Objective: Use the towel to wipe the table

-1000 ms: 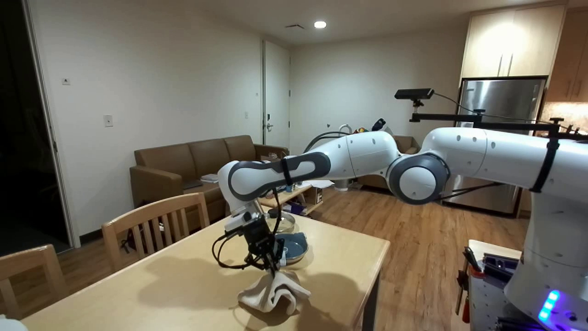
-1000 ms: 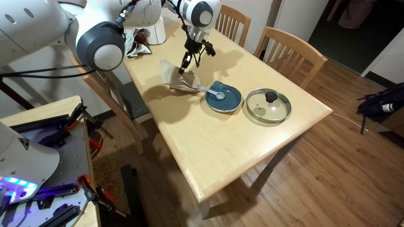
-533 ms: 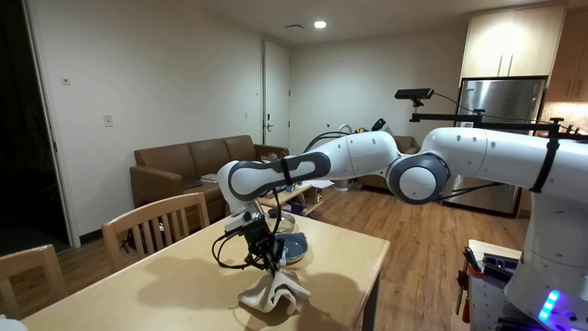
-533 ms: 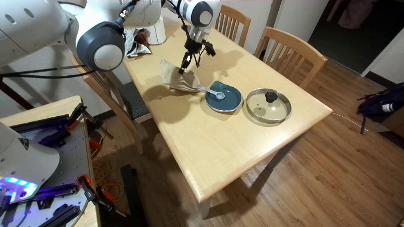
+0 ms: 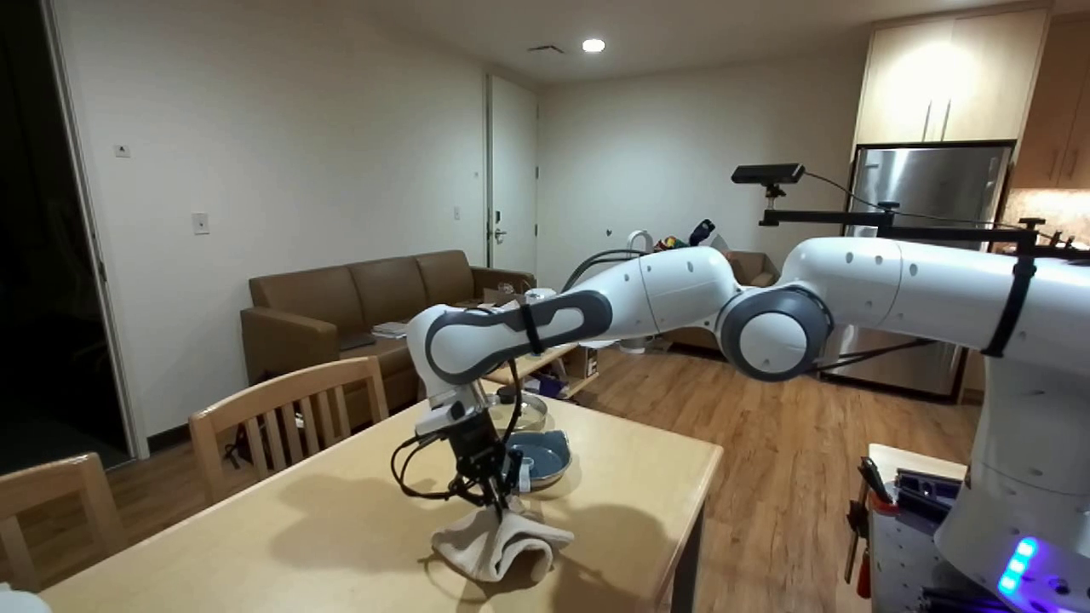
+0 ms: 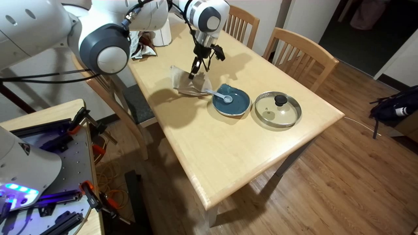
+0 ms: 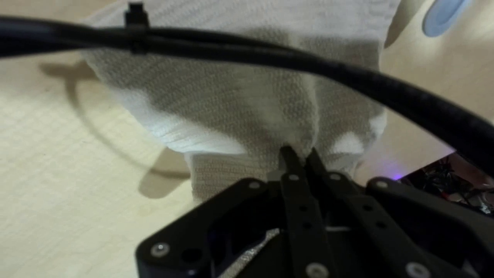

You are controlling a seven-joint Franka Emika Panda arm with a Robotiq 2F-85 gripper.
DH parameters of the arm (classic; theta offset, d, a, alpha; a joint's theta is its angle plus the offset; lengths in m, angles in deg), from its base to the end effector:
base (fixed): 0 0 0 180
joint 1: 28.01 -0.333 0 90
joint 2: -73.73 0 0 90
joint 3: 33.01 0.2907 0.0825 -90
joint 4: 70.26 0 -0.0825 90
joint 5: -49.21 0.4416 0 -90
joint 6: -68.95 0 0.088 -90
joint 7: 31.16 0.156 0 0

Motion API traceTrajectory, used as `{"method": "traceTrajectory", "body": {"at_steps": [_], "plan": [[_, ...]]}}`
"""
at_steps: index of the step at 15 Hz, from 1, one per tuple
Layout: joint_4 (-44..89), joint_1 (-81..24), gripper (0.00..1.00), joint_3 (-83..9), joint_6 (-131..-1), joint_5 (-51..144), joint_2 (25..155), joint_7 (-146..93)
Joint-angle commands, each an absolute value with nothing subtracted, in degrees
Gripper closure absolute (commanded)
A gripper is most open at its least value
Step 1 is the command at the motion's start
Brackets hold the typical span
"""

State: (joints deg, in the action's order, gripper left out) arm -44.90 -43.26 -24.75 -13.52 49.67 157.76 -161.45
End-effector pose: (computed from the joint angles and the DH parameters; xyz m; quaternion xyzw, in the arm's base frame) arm 0.7081 0.2504 0.0375 -0.2648 -0.9332 0.0640 0.2345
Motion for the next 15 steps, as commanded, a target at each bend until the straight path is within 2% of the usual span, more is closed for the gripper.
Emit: {"method": "traceTrajectory", "body": {"at_steps": [1, 15], "plan": [[-41.6, -43.1, 0.98, -25.9, -19.3, 48.9, 157.8, -164.0], [-42.1, -43.0, 0.98, -31.6, -39.6, 40.6, 158.1, -165.9]]}}
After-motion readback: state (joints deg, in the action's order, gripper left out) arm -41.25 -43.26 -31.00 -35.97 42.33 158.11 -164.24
